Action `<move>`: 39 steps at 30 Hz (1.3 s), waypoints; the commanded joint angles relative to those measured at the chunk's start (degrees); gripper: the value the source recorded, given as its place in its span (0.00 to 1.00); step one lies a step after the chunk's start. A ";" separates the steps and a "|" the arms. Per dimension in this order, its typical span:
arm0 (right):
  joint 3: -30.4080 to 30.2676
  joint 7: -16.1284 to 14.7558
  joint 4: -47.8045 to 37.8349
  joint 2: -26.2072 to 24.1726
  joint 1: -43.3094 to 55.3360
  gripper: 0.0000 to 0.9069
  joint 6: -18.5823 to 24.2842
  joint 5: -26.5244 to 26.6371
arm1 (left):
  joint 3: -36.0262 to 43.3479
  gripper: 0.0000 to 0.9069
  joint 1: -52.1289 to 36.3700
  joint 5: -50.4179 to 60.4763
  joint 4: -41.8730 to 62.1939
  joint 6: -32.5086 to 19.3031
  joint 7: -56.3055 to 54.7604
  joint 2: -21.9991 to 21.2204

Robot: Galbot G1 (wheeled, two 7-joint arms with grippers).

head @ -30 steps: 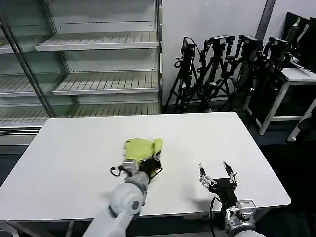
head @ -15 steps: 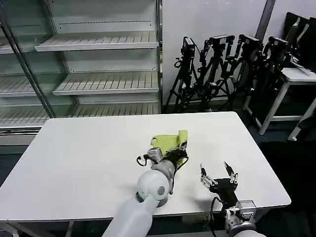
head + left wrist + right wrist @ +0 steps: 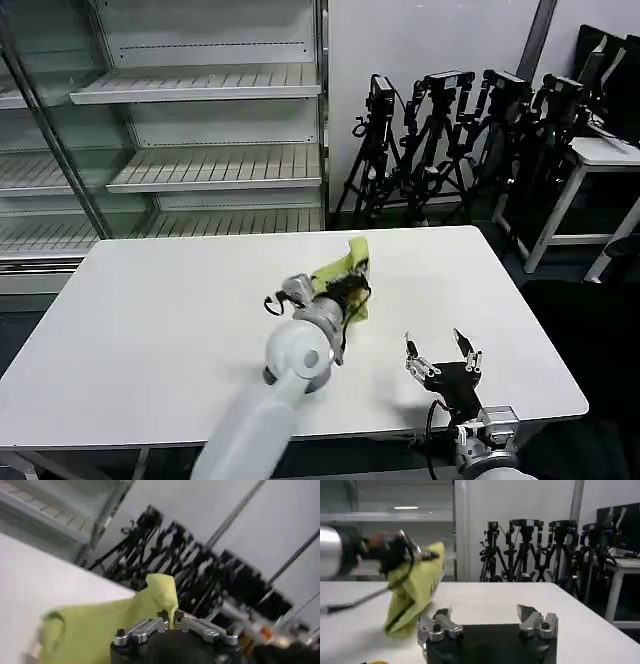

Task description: Fold and organize the clothes.

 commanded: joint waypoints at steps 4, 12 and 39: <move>-0.64 0.04 -0.57 0.55 0.66 1.00 -0.03 -0.07 | -21.82 0.04 6.69 -17.50 -6.36 3.32 1.33 31.15; -0.45 0.05 -0.46 1.26 0.94 1.00 0.05 0.03 | -37.03 0.04 16.36 -11.37 -5.58 8.68 5.73 41.35; 2.78 0.01 1.19 2.90 -2.64 1.00 2.03 -0.89 | 4.88 0.04 9.19 37.96 -1.63 4.09 7.52 17.17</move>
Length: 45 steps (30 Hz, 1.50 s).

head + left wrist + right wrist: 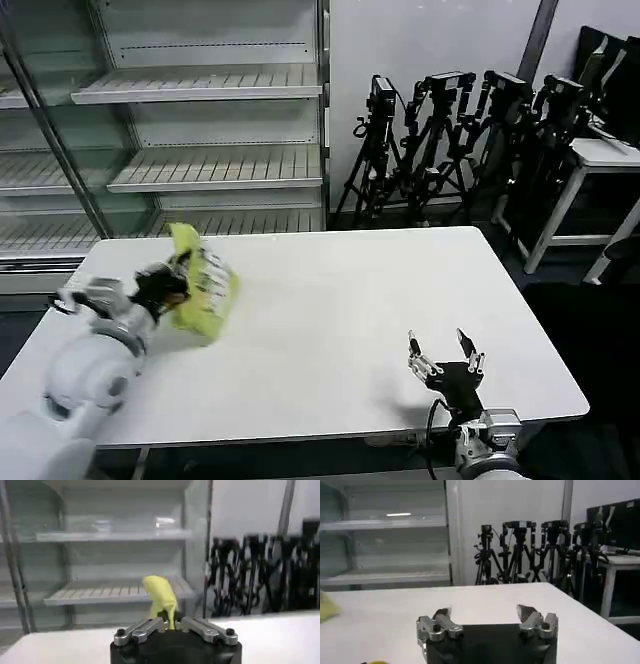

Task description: Fold and organize the clothes.

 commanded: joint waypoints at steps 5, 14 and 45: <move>2.48 0.06 1.40 0.39 -2.33 1.00 0.53 -0.20 | 24.51 0.04 -10.56 14.76 8.31 -0.23 -0.42 -20.57; 1.96 0.09 0.01 0.69 -1.19 1.00 0.47 -0.24 | 16.78 0.04 -15.70 -21.78 -3.76 0.97 -4.57 -16.15; 1.47 0.08 -1.80 -0.54 -0.62 1.00 0.84 -0.44 | -20.59 0.04 2.20 -8.97 9.83 2.36 0.85 6.05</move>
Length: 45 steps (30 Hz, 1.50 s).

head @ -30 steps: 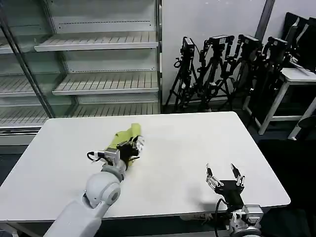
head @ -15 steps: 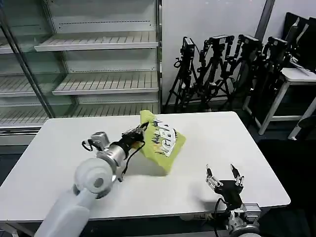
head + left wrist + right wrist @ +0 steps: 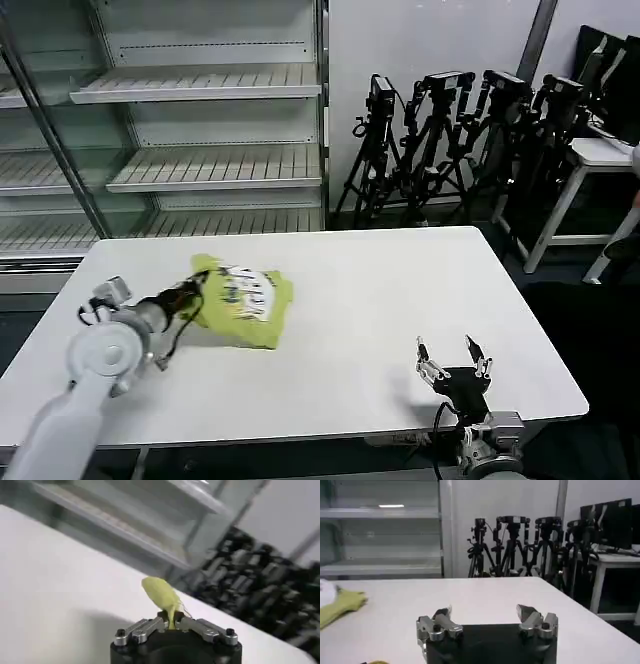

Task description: Fold and organize the clothes.

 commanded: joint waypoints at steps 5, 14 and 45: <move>0.35 -0.15 1.28 -0.16 -1.33 1.00 0.56 -0.11 | -10.65 0.04 7.10 40.88 -10.08 0.96 14.15 12.19; 0.71 -0.30 1.78 -0.97 -2.93 1.00 1.82 -0.33 | 17.17 0.04 3.52 68.50 -14.35 0.88 20.63 9.71; 3.79 -0.32 5.63 0.03 -7.29 1.00 2.56 -2.15 | 40.74 1.00 -23.38 37.75 18.23 -2.49 5.21 -34.68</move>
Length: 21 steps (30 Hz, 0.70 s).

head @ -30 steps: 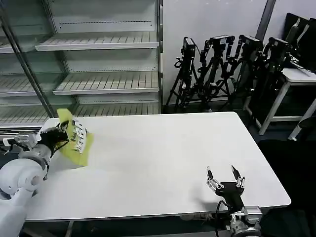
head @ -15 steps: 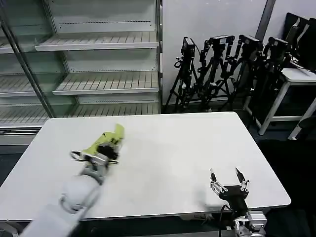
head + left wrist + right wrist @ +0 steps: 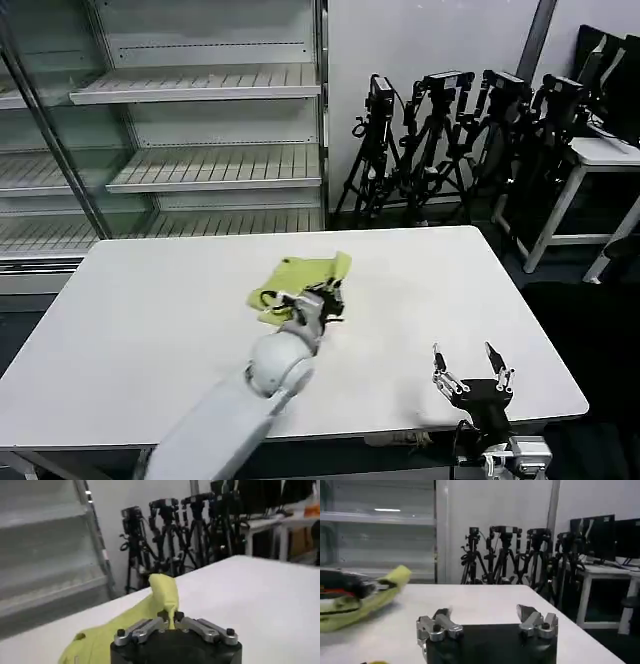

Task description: Fold and organize the clothes.

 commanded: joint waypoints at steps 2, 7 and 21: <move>-0.14 0.20 0.62 0.27 -0.06 1.00 -0.85 -0.23 | 1.40 1.00 -6.17 -15.38 6.80 -5.97 -4.39 -12.02; -0.29 0.06 0.74 0.12 -0.04 1.00 -0.68 -0.44 | -2.22 1.00 -3.53 -26.28 1.70 -11.64 -4.25 -9.89; -1.88 0.63 -0.37 -0.88 3.01 1.00 1.88 -2.43 | -23.31 1.00 21.01 -7.69 -21.69 -11.40 -0.75 11.25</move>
